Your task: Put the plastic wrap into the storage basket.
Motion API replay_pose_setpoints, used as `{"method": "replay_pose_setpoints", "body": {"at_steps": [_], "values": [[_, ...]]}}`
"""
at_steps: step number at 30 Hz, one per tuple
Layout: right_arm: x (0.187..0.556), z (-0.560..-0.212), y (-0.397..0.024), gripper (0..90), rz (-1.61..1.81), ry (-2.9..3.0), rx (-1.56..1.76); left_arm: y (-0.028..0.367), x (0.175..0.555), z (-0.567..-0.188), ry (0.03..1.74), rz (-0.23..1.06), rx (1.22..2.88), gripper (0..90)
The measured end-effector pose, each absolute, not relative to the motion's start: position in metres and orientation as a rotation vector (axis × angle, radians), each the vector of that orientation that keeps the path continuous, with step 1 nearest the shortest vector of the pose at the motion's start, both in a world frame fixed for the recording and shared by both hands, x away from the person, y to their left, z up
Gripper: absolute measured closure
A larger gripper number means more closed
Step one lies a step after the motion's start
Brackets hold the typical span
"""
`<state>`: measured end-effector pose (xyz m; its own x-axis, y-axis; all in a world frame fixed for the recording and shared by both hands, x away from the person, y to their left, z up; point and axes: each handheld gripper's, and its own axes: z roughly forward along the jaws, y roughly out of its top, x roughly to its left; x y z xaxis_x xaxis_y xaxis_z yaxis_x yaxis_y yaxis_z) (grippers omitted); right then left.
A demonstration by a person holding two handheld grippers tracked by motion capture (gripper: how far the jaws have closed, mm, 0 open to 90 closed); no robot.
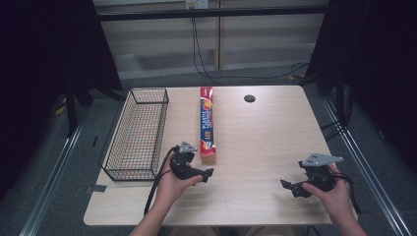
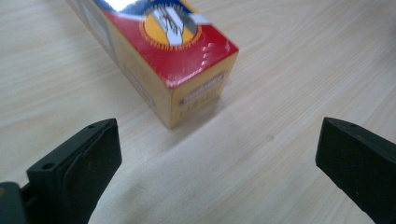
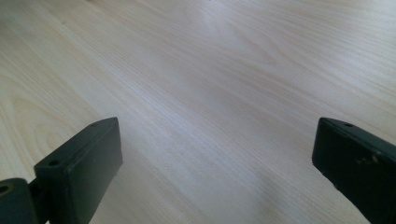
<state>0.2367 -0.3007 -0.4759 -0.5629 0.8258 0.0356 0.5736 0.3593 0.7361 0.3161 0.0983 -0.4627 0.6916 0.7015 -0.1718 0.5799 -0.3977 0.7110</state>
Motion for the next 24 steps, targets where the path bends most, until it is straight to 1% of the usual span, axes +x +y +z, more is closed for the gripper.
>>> {"method": "replay_pose_setpoints", "body": {"at_steps": [1,4,7,9,11,16,20,24], "values": [[0.238,-0.476,-0.302,1.3,1.043,2.276,1.232,0.097,0.317,-0.461,0.992,0.182,2.092,0.1],[0.239,-0.476,-0.303,1.2,1.049,2.27,1.241,0.095,0.318,-0.458,1.003,0.166,2.095,0.1],[0.238,-0.477,-0.301,1.1,1.028,2.282,1.234,0.095,0.32,-0.454,1.009,0.169,2.123,0.1],[0.238,-0.476,-0.301,1.1,1.034,2.276,1.235,0.095,0.322,-0.452,1.015,0.134,2.118,0.1],[0.238,-0.475,-0.299,1.1,1.039,2.28,1.225,0.094,0.325,-0.449,1.031,0.155,2.111,0.1],[0.24,-0.476,-0.298,1.1,1.018,2.285,1.215,0.092,0.334,-0.445,1.07,0.141,2.137,0.6],[0.24,-0.475,-0.299,1.1,1.031,2.279,1.224,0.089,0.342,-0.441,1.101,0.159,2.136,1.0],[0.242,-0.476,-0.299,1.1,1.024,2.289,1.211,0.087,0.353,-0.436,1.123,0.132,2.154,1.6]]}}
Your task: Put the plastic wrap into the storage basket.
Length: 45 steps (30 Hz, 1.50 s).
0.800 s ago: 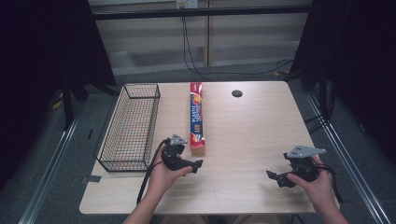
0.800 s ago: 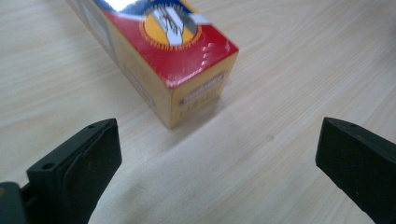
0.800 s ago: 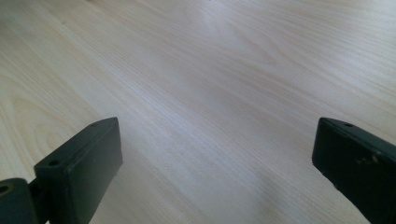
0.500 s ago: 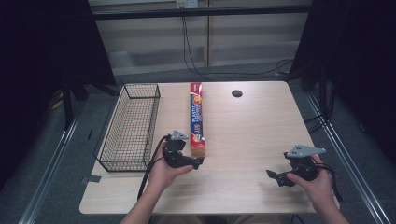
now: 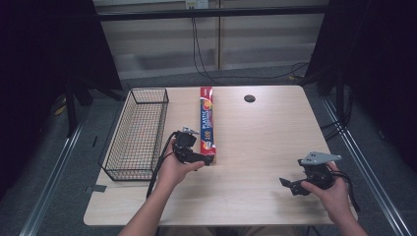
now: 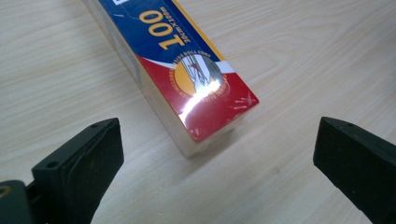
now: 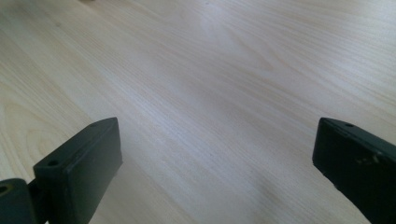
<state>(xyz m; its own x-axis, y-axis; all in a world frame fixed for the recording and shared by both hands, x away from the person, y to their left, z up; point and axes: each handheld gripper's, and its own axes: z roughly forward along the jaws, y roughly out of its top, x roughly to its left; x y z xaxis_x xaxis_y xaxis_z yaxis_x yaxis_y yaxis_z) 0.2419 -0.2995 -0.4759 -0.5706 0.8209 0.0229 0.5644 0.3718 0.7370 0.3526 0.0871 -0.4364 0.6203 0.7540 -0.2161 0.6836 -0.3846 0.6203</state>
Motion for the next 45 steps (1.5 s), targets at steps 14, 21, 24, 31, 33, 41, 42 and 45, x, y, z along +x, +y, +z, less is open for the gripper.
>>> {"method": "replay_pose_setpoints", "body": {"at_steps": [14,21,24,31,33,41,42,45], "values": [[0.241,-0.475,-0.298,1.3,1.028,2.285,1.203,0.082,0.38,-0.424,1.18,0.129,2.165,2.5],[0.242,-0.474,-0.299,1.3,1.038,2.283,1.196,0.077,0.392,-0.414,1.195,0.128,2.179,3.0],[0.241,-0.474,-0.299,1.3,1.037,2.286,1.204,0.073,0.396,-0.41,1.198,0.123,2.192,3.0],[0.241,-0.474,-0.298,1.3,1.036,2.292,1.198,0.07,0.404,-0.403,1.191,0.103,2.196,3.9],[0.241,-0.474,-0.298,1.3,1.037,2.289,1.201,0.068,0.407,-0.402,1.2,0.112,2.197,4.0],[0.242,-0.473,-0.297,1.3,1.044,2.291,1.185,0.067,0.419,-0.399,1.239,0.119,2.192,4.2],[0.242,-0.473,-0.297,1.3,1.044,2.291,1.185,0.067,0.421,-0.399,1.239,0.119,2.203,4.2],[0.242,-0.472,-0.296,1.3,1.047,2.296,1.173,0.066,0.426,-0.4,1.263,0.116,2.185,4.2]]}}
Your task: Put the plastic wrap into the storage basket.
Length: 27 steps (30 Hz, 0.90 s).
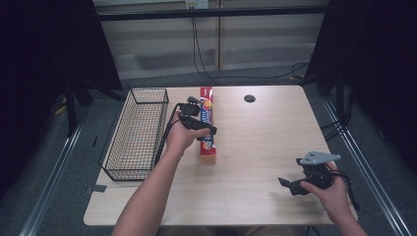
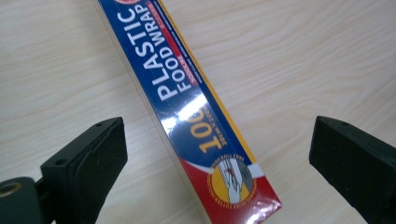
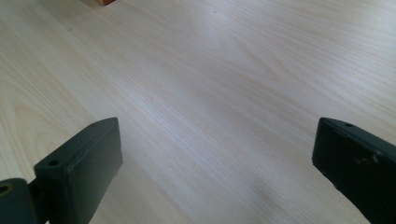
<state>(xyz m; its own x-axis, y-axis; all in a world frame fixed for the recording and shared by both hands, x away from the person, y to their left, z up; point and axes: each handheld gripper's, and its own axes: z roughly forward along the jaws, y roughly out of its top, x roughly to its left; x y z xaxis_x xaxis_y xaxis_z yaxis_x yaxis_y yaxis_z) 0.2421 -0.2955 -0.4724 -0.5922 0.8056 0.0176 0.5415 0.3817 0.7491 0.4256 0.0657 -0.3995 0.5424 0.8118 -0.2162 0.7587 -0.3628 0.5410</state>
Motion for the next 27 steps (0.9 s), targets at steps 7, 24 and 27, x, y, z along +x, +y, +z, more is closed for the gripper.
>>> {"method": "replay_pose_setpoints", "body": {"at_steps": [7,24,27], "values": [[0.242,-0.472,-0.296,1.2,1.048,2.291,1.171,0.058,0.435,-0.397,1.288,0.122,2.192,4.2],[0.243,-0.471,-0.295,0.8,1.063,2.285,1.159,0.049,0.462,-0.41,1.398,0.15,2.199,4.4],[0.243,-0.471,-0.295,0.8,1.068,2.282,1.158,0.048,0.466,-0.414,1.42,0.142,2.195,4.4]]}}
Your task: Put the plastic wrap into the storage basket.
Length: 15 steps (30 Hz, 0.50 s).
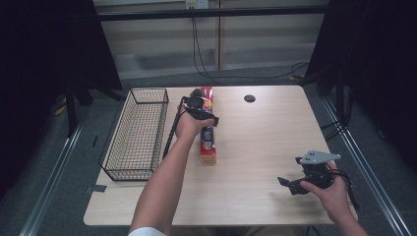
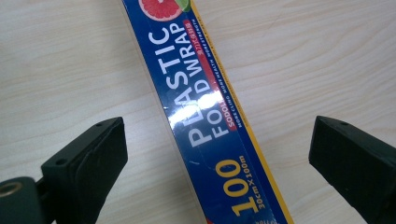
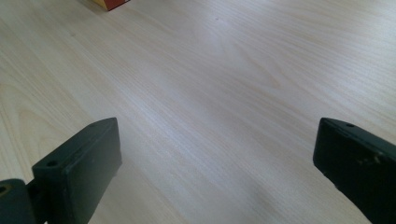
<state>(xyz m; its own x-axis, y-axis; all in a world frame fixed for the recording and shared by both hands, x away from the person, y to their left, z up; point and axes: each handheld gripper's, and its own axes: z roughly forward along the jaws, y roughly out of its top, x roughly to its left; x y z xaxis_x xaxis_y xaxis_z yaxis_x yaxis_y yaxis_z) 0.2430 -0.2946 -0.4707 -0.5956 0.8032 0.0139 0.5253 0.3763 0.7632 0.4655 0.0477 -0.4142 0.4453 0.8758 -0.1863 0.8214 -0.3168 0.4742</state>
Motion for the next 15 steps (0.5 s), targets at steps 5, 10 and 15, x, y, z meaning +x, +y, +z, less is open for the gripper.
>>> {"method": "replay_pose_setpoints", "body": {"at_steps": [5,10,15], "values": [[0.243,-0.471,-0.295,0.8,1.07,2.279,1.157,0.043,0.471,-0.418,1.438,0.161,2.178,4.3],[0.244,-0.471,-0.294,0.8,1.07,2.285,1.167,0.038,0.476,-0.419,1.44,0.162,2.185,4.3],[0.244,-0.47,-0.294,0.8,1.087,2.282,1.153,0.034,0.481,-0.423,1.465,0.163,2.171,3.5]]}}
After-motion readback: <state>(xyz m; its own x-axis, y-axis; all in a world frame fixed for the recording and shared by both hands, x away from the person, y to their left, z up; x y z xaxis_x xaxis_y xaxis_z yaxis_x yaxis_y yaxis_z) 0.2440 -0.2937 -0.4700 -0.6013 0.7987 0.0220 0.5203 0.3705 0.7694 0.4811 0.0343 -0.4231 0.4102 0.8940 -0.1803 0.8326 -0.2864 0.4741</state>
